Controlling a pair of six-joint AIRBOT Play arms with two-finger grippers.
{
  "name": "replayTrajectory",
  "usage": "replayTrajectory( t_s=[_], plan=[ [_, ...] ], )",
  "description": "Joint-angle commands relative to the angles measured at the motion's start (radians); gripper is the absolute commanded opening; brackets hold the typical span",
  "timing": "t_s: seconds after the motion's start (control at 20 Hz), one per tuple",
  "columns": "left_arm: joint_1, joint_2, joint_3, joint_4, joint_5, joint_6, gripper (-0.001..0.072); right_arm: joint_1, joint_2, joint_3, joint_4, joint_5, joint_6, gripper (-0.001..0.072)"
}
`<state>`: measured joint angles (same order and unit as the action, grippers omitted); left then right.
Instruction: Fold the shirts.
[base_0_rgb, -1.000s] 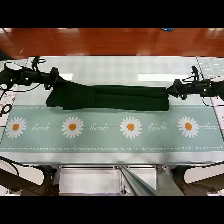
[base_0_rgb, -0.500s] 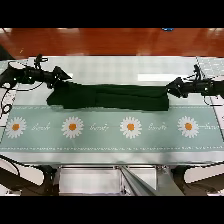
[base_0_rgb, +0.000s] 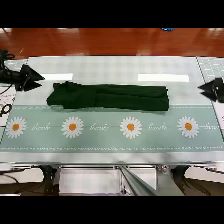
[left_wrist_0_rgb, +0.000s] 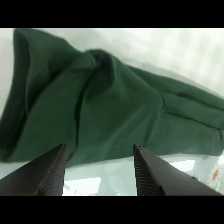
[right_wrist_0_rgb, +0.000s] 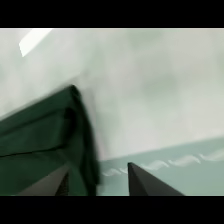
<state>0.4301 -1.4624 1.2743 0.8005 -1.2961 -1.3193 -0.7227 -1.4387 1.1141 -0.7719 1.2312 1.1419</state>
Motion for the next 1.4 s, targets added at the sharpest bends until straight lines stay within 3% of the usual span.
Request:
replayTrajectory(
  t_s=[0.0, 0.1, 0.35, 0.75, 0.8, 0.85, 0.9, 1.0, 1.2, 1.35],
  plan=[
    [-0.056, 0.261, -0.308, -0.07, 0.265, 0.116, 0.0507, -0.006, 0.053, -0.209, 0.038, -0.106, -0.011, 0.0416],
    [-0.158, 0.365, -0.421, -0.074, 0.36, 0.128, 0.0507, 0.076, 0.007, -0.23, 0.068, -0.13, -0.024, 0.0419],
    [-0.336, 0.389, -0.451, -0.075, 0.401, 0.129, 0.0507, 0.268, -0.171, -0.151, 0.145, -0.167, -0.01, 0.0419],
    [-0.376, 0.37, -0.451, -0.076, 0.415, 0.119, 0.0507, 0.448, -0.329, 0.026, 0.216, -0.217, 0.051, 0.0399],
    [-0.377, 0.362, -0.451, -0.076, 0.414, 0.119, 0.0507, 0.469, -0.331, 0.046, 0.216, -0.229, 0.055, 0.0303],
    [-0.378, 0.353, -0.451, -0.076, 0.414, 0.119, 0.0506, 0.487, -0.33, 0.066, 0.212, -0.23, 0.046, 0.0034],
    [-0.378, 0.344, -0.451, -0.076, 0.414, 0.119, 0.0489, 0.497, -0.329, 0.085, 0.212, -0.214, 0.038, 0.0029],
    [-0.378, 0.33, -0.448, -0.077, 0.406, 0.131, 0.0028, 0.494, -0.309, 0.112, 0.203, -0.145, 0.029, 0.0029],
    [-0.437, 0.322, -0.414, -0.08, 0.427, 0.129, 0.0019, 0.48, -0.143, 0.109, 0.013, -0.047, 0.035, 0.0029],
    [-0.57, 0.259, -0.346, -0.079, 0.487, 0.098, 0.0018, 0.478, 0.035, 0.075, -0.1, -0.03, 0.06, 0.0029]
  ],
)
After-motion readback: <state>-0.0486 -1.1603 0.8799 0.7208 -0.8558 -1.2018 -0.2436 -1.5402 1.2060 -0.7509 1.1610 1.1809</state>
